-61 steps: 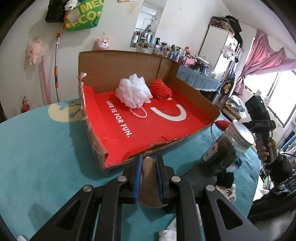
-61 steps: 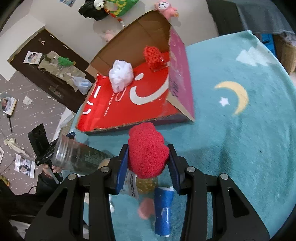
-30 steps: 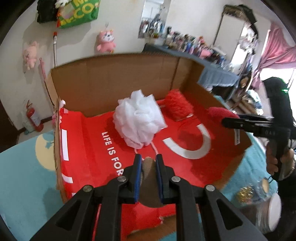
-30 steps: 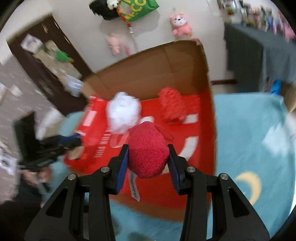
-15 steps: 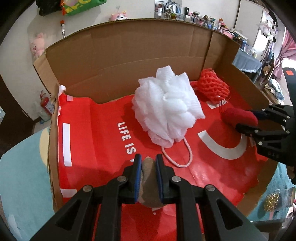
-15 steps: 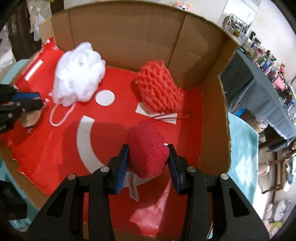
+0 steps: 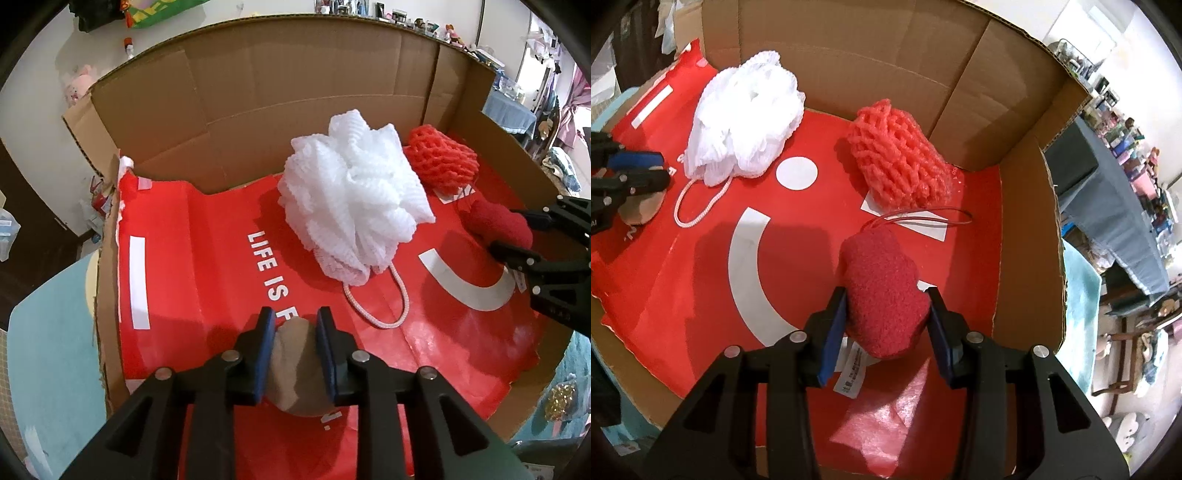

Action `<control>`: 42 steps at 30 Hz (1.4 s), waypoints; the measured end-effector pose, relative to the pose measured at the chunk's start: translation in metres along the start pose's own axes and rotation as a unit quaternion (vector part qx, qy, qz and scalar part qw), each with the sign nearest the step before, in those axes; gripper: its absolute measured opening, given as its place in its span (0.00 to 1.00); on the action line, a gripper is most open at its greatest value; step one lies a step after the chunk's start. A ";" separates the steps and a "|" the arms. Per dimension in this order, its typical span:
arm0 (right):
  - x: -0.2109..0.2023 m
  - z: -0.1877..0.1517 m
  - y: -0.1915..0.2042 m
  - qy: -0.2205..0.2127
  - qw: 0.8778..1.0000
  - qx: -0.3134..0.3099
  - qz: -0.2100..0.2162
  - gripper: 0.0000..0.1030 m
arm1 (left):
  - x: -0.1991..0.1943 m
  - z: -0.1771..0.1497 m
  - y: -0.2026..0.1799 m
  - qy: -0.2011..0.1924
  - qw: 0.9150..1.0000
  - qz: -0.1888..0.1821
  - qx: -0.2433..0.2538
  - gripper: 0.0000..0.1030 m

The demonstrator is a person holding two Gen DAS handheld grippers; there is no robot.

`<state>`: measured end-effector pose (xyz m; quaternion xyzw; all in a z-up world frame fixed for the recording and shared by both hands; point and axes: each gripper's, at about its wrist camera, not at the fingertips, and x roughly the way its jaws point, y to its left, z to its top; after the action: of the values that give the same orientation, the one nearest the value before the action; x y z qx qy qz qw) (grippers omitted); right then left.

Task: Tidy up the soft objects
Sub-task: 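Open both tools to release the sponge and pouch into the box, then move both tools back toward the remaining items on the table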

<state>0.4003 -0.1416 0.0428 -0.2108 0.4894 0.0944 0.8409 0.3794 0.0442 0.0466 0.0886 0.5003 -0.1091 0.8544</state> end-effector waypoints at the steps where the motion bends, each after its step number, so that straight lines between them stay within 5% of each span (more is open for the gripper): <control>1: 0.000 0.000 0.001 0.000 1.000 -0.004 -0.005 0.41 | 0.001 0.001 0.000 0.000 1.000 0.000 -0.001 0.24; 5: 0.000 0.000 0.003 -0.003 1.000 -0.011 -0.010 0.43 | -0.002 -0.002 -0.005 -0.005 1.000 0.005 0.003 0.29; 9: -0.004 -0.001 0.008 -0.006 1.000 -0.015 -0.007 0.47 | -0.010 -0.003 -0.005 -0.019 1.000 0.002 0.004 0.46; 13: -0.017 -0.005 0.019 -0.022 0.999 -0.022 -0.019 0.67 | -0.025 -0.006 -0.005 -0.038 0.999 0.004 0.004 0.58; 16: -0.033 -0.009 0.023 -0.036 0.999 -0.015 -0.019 0.69 | -0.042 -0.010 -0.004 -0.052 0.999 -0.007 -0.009 0.66; 24: -0.097 -0.018 -0.007 -0.093 0.995 0.045 0.001 0.69 | -0.120 -0.028 -0.021 -0.158 0.987 -0.021 -0.030 0.95; 35: -0.222 -0.080 -0.023 -0.237 0.963 0.118 0.053 0.84 | -0.226 -0.097 -0.053 -0.298 0.954 0.003 -0.041 1.00; 42: -0.276 -0.150 -0.003 -0.319 0.933 0.142 0.089 0.94 | -0.248 -0.153 -0.073 -0.336 0.940 0.006 -0.055 1.00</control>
<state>0.1455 -0.1980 0.2170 -0.0036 0.2209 0.1610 0.9619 0.1133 0.0385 0.1862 0.0026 0.1888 -0.0995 0.9770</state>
